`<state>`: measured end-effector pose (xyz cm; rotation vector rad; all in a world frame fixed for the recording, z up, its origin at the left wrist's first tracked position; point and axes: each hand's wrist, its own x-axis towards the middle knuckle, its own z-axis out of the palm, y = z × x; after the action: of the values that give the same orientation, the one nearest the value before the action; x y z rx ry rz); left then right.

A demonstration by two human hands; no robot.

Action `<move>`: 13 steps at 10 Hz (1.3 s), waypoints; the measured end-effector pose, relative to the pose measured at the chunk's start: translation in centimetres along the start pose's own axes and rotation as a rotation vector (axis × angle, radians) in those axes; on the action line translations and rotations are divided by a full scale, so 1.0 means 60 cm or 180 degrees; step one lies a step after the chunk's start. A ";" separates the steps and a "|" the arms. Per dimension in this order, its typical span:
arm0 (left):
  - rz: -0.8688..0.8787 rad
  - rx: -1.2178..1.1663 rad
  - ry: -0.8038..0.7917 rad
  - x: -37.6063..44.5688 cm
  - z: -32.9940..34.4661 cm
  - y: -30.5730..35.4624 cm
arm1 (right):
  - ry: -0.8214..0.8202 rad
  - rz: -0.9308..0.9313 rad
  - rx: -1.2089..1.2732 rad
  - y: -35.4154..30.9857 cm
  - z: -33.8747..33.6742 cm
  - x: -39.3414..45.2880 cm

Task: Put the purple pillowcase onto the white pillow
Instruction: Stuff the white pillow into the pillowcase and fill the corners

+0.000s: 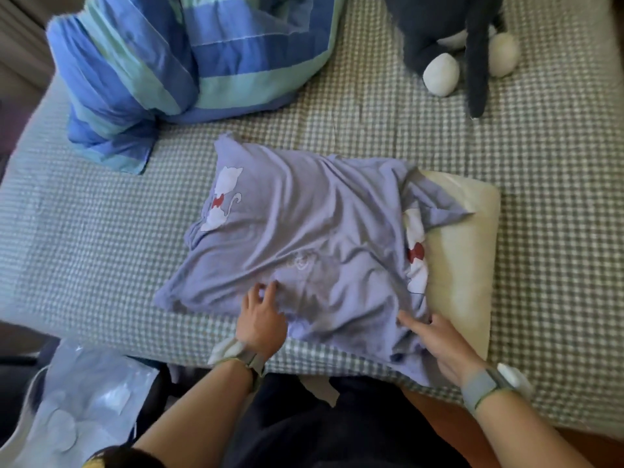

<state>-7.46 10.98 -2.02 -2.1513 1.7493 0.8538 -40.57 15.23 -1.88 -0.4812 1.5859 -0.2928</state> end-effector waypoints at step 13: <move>0.0470 0.0514 0.0960 0.331 -0.101 0.043 | 0.2950 0.0465 -0.2331 -0.366 0.002 0.312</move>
<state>-5.92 -8.95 -8.12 -2.1528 2.0625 0.4148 -38.09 -12.80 -8.13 -0.8514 2.6332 0.2479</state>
